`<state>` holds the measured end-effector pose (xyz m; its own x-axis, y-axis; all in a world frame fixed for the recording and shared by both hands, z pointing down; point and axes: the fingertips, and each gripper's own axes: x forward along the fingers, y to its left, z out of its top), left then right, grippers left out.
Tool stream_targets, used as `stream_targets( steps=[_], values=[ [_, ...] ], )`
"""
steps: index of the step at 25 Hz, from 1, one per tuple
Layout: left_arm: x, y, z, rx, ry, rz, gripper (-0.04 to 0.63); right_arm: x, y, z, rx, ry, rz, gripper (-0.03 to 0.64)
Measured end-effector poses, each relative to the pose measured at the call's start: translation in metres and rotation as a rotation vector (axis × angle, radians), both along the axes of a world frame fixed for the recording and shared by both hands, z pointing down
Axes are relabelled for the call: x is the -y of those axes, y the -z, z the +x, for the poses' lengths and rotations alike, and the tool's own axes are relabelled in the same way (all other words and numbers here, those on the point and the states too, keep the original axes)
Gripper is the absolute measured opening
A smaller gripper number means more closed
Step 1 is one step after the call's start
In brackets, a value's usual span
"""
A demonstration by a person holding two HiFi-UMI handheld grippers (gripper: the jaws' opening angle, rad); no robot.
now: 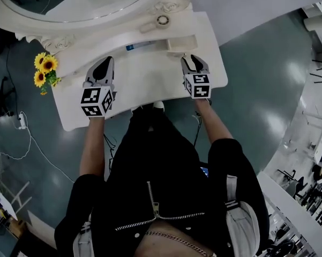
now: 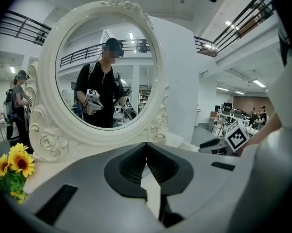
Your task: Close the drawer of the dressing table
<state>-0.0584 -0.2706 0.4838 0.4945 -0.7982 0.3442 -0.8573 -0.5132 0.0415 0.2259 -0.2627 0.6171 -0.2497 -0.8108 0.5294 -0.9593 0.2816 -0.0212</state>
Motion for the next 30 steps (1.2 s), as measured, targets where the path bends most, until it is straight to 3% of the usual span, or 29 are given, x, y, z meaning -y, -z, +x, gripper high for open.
stream_targets(
  steps=[12,30],
  values=[
    [0.002,-0.008,-0.039,0.029,0.093,-0.029,0.021,0.020,-0.092,0.021,-0.017,-0.082,-0.215,0.149],
    [0.010,-0.008,-0.049,0.032,0.122,-0.031,0.021,0.026,-0.101,0.018,-0.023,-0.101,-0.251,0.106]
  ],
)
